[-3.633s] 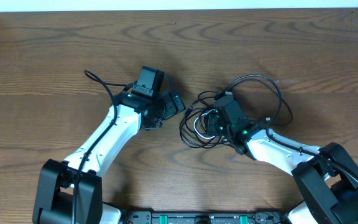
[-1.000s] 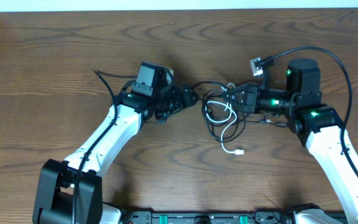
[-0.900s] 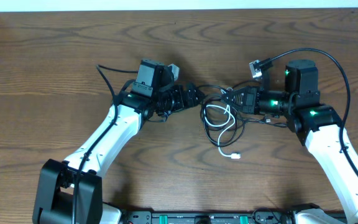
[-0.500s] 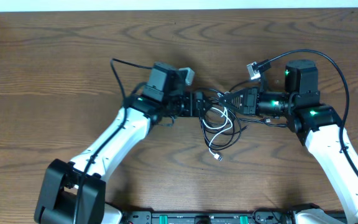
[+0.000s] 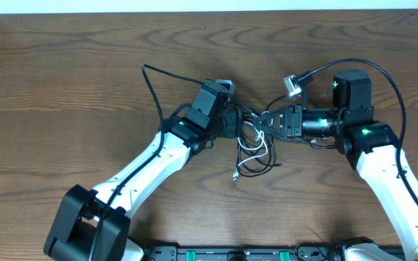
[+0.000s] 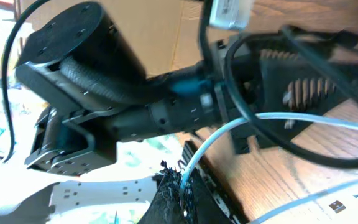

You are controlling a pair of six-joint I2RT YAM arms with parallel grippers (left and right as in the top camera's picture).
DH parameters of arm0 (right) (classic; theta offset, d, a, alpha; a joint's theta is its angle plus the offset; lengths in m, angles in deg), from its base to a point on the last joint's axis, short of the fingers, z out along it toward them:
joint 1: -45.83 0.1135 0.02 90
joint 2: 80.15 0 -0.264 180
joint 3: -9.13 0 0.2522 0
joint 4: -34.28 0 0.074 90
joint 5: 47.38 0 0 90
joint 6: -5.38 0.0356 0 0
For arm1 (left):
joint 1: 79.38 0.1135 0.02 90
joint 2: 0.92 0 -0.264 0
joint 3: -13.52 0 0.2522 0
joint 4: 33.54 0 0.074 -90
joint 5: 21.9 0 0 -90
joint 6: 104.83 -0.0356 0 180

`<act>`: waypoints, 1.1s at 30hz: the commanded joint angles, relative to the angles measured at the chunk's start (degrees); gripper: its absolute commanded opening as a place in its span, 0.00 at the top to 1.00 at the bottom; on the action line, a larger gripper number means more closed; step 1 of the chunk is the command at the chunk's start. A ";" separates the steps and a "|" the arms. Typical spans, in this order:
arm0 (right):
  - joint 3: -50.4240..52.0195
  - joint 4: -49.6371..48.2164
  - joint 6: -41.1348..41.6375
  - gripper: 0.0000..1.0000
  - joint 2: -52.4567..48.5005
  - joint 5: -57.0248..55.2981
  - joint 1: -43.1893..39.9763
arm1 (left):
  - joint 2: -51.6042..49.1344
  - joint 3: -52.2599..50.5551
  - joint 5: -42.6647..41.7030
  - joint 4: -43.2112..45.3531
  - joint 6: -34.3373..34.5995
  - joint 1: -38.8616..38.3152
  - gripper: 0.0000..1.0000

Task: Untangle cables

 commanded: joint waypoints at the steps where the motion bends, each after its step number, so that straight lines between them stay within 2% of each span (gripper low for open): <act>1: -0.15 -0.20 0.59 0.99 -0.02 4.94 -0.02 | -2.97 0.09 3.41 1.90 2.36 -0.04 0.63; 3: -0.15 -0.20 0.59 0.99 -0.02 5.86 -0.04 | -4.72 0.09 3.39 3.19 5.49 -0.04 0.66; 6: -0.15 -0.17 0.59 0.99 -0.02 5.90 -0.04 | -6.95 0.09 3.13 4.50 9.62 -0.04 0.65; 9: -0.15 -0.22 0.55 0.99 -0.02 5.53 -0.04 | -7.39 0.09 0.61 4.50 10.14 -0.04 0.46; 11: -0.15 -0.24 0.57 0.99 -0.02 4.98 -0.11 | -7.37 0.09 -1.73 4.55 10.16 0.02 0.28; 12: -0.15 -0.22 0.57 0.99 -0.02 4.22 -0.11 | -7.37 0.09 -2.49 4.50 10.16 0.02 0.22; 16: -0.15 -0.26 0.57 0.99 -0.02 3.74 -0.11 | -7.37 0.09 -2.89 4.26 10.47 0.02 0.22; 20: -0.15 -0.26 0.55 0.99 -0.02 3.74 -0.11 | -7.37 0.09 -2.89 4.31 15.23 0.02 0.22; 23: -0.15 -0.26 0.57 0.99 -0.02 3.74 -0.09 | -7.39 0.09 -4.46 4.52 16.39 0.00 0.09; 27: -0.15 -0.24 0.57 0.99 -0.02 3.80 -0.07 | -7.48 0.09 -4.39 5.07 16.94 0.00 0.06; 31: -0.15 -0.22 0.57 0.99 -0.02 3.78 0.31 | -7.52 0.09 -0.07 5.44 23.96 0.00 0.06; 33: -0.15 -0.22 0.57 0.99 -0.02 3.78 0.57 | -7.52 0.09 1.79 6.19 28.44 0.00 0.02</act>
